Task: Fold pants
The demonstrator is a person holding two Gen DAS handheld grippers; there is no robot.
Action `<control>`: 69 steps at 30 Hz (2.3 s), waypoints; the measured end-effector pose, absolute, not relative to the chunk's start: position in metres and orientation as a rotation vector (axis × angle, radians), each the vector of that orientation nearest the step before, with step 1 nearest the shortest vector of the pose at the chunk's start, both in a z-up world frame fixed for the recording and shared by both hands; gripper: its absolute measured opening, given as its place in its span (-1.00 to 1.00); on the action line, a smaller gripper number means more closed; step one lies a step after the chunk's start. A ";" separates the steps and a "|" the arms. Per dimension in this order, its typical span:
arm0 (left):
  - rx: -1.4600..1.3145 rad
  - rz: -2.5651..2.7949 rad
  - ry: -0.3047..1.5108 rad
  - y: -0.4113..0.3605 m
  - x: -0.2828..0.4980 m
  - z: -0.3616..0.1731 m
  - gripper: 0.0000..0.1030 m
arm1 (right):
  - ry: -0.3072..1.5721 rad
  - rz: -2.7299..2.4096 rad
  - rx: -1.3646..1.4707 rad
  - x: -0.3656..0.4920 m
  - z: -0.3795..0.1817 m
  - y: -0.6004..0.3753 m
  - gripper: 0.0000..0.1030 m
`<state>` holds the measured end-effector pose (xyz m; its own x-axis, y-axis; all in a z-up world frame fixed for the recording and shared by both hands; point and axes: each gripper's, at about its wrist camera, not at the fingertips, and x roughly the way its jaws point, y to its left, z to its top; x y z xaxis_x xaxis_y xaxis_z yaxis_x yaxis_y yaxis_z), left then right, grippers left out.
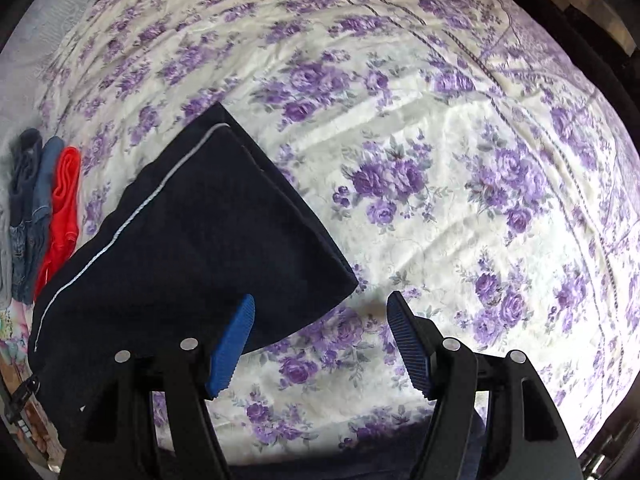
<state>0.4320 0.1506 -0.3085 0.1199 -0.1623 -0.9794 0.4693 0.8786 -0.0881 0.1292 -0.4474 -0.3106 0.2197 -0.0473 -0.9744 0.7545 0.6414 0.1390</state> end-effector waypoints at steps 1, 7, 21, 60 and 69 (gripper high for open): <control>0.271 -0.464 1.383 0.151 0.432 -0.309 -0.66 | 1.217 -0.611 0.744 0.129 -0.318 -0.450 0.32; 0.325 -0.428 1.383 0.129 0.425 -0.304 -0.66 | 0.936 -0.556 0.712 0.136 -0.273 -0.458 -0.84; 0.397 -0.394 1.342 0.115 0.405 -0.318 -0.04 | 1.223 -0.646 0.478 0.165 -0.289 -0.448 -0.16; 0.366 -0.558 1.296 0.173 0.376 -0.256 0.48 | 1.351 0.725 -0.597 0.403 -0.283 0.002 -0.91; 0.512 -0.748 1.389 0.124 0.405 -0.297 0.19 | 1.284 0.717 -0.657 0.380 -0.261 0.006 -0.90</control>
<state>0.4052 0.1236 -0.2969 0.0158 -0.1682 -0.9856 0.7305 0.6750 -0.1035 0.3803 0.0055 -0.2605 0.1326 0.1066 -0.9854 -0.7831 0.6208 -0.0383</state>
